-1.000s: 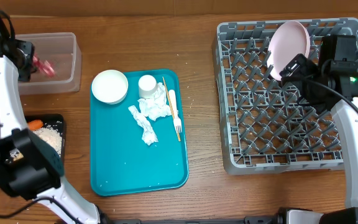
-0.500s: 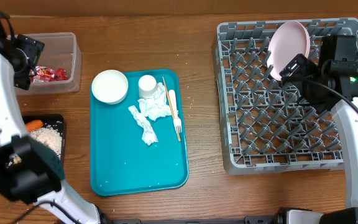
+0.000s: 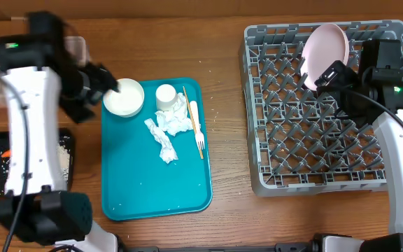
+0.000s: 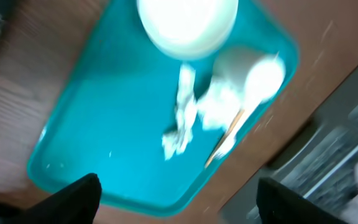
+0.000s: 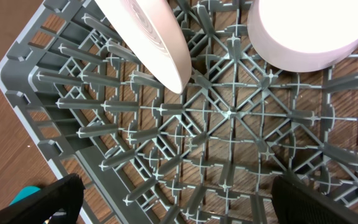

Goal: Sort waste into correct bins and load items into the dishwasher rack
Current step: 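Grasp the white tissue on the teal tray with the left gripper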

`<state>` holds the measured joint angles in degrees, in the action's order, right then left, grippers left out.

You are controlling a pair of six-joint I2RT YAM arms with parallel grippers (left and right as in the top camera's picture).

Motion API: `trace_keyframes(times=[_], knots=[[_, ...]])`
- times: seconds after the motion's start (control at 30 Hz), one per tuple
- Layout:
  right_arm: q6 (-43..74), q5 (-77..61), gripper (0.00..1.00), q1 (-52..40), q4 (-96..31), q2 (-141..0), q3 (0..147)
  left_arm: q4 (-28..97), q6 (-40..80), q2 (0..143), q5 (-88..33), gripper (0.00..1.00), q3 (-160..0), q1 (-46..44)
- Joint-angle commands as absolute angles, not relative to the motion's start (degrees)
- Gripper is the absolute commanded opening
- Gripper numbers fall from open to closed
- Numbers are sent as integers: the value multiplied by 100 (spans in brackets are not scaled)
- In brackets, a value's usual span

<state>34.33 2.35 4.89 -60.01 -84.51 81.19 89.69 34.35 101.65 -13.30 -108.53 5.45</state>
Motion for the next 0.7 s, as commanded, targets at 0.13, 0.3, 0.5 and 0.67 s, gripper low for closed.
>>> trace_keyframes(times=[0.13,0.3,0.5,0.67], knots=[[3452,294,100,506,-5981,-8458,8106,8058,4390,10243,-731,83,-9091,-762],[3452,294,100,506,-5981,-8458,8106,6547,5223,10243,-738,84,-7872,-1129],[3452,294,100,506,-5981,-8458,8106,5100,5341,10276,-993,84,-6984,-1219],[3452,294,100,506,-5981,-8458,8106,4383,5330,10287,-854,81,-6617,-1219]])
